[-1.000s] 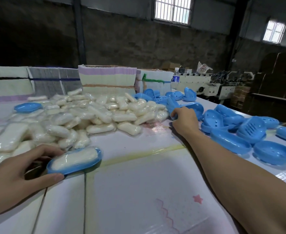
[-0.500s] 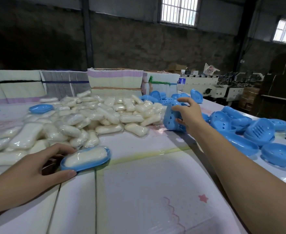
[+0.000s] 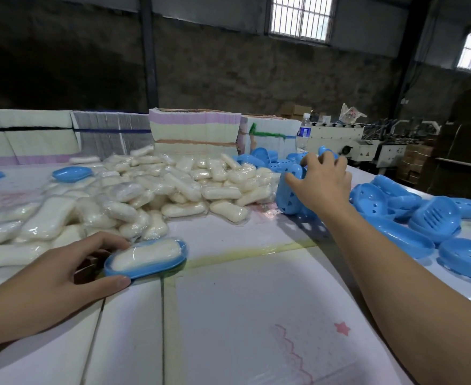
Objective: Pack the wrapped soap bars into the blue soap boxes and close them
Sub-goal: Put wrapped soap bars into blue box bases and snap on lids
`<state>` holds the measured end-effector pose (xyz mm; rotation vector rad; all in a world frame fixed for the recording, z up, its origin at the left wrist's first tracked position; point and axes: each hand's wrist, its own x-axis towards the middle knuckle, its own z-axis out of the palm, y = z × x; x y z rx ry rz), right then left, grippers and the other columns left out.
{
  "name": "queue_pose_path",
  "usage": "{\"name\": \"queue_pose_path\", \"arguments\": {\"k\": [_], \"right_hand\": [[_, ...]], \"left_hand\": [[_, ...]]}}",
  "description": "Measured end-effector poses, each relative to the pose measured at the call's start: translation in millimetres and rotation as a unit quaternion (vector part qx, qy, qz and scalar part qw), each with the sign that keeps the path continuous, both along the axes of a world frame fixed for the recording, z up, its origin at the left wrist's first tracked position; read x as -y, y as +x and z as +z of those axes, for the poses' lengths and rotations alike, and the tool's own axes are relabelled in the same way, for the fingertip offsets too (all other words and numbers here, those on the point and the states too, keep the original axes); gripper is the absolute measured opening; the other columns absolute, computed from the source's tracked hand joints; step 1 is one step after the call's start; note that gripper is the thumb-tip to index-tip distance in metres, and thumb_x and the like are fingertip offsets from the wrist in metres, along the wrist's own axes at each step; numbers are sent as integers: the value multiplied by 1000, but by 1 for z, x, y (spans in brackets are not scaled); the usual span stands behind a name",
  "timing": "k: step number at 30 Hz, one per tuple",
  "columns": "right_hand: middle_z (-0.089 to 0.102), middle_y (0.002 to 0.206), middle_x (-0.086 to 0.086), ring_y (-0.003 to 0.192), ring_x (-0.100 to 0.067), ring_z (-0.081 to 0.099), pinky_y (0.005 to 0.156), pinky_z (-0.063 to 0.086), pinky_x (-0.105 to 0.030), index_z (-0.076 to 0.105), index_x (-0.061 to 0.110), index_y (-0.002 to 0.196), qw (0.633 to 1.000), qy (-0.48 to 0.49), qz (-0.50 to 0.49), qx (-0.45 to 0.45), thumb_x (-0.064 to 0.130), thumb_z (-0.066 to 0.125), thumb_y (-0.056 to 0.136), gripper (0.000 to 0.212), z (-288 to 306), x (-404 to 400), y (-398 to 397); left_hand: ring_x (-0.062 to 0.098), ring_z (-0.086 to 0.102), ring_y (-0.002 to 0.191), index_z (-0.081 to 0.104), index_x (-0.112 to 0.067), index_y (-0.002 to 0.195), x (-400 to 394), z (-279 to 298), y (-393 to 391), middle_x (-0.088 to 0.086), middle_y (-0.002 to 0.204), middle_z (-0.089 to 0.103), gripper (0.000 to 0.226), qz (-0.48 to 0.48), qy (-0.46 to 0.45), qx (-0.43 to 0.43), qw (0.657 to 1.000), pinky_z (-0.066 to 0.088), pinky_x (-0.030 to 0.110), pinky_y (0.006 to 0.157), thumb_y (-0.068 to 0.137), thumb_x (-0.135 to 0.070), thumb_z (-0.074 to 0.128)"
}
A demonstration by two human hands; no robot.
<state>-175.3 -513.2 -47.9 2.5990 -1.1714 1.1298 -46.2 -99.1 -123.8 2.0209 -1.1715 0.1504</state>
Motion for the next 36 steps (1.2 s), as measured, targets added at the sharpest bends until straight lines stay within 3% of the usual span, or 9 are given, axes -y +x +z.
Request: {"name": "queue_pose_path", "arguments": {"k": [7, 11, 15, 19, 26, 30, 32, 34, 36], "right_hand": [[49, 128, -7, 121, -34, 37, 89, 38, -45, 46, 27, 129, 998, 16, 28, -54, 50, 49, 88, 47, -3, -1, 0], [51, 119, -5, 111, -30, 41, 84, 40, -39, 54, 19, 123, 997, -43, 61, -28, 42, 61, 85, 45, -3, -5, 2], [59, 107, -2, 106, -26, 45, 69, 41, -37, 53, 19, 115, 996, 4, 89, -5, 36, 65, 83, 39, -3, -9, 4], [52, 115, -4, 112, -28, 42, 74, 40, -35, 53, 18, 118, 998, -14, 66, -9, 39, 66, 82, 43, 0, -9, 2], [49, 93, -2, 92, -26, 50, 63, 36, -34, 51, 17, 86, 998, 43, 14, -34, 41, 65, 82, 28, 4, -3, -5], [60, 79, -4, 77, -26, 58, 59, 48, -36, 58, 15, 78, 989, 90, 112, 42, 27, 67, 78, 15, -3, -7, -1], [58, 68, -8, 67, -26, 56, 59, 48, -39, 58, 9, 75, 961, 173, 178, 122, 24, 68, 76, 18, -5, -10, 1], [48, 58, 0, 60, -19, 47, 55, 40, -34, 52, 13, 64, 922, 249, 218, 201, 23, 71, 74, 24, -3, -11, 1], [50, 59, 6, 61, -12, 47, 56, 39, -29, 57, 16, 64, 889, 303, 238, 246, 24, 74, 75, 21, 0, -13, 0]], "left_hand": [[-3, 68, 86, 60, -42, 123, -2, -1, 2, -19, 104, 73, 69, 8, 19, 6, 1000, 50, 12, 73, 61, -72, 69], [-5, 68, 86, 60, -42, 123, -1, 0, 1, -20, 104, 72, 69, 7, 19, 6, 1000, 48, 7, 73, 61, -71, 70], [-5, 68, 85, 61, -42, 122, -1, 1, 0, -21, 103, 72, 67, 6, 20, 3, 1000, 48, 6, 73, 61, -70, 70], [-6, 68, 86, 61, -43, 121, -2, 2, -1, -21, 105, 72, 66, 5, 23, 4, 1000, 47, 6, 74, 62, -71, 69], [-5, 68, 87, 61, -43, 119, -2, 2, -1, -21, 104, 72, 65, 2, 21, -1, 1000, 48, 9, 75, 61, -71, 69], [-6, 67, 89, 61, -43, 119, -1, 4, -3, -20, 106, 72, 64, -2, 25, 3, 1000, 48, 8, 76, 62, -70, 69], [-6, 67, 90, 61, -43, 118, 0, 5, -4, -21, 107, 72, 62, -5, 29, 6, 1000, 47, 6, 76, 63, -71, 68], [-6, 67, 92, 61, -44, 119, -1, 5, -3, -22, 107, 71, 63, 0, 33, 10, 999, 47, 8, 76, 63, -72, 68], [-6, 66, 93, 60, -44, 122, -2, 5, -2, -23, 107, 71, 66, 7, 37, 14, 999, 47, 9, 77, 63, -74, 67]]}}
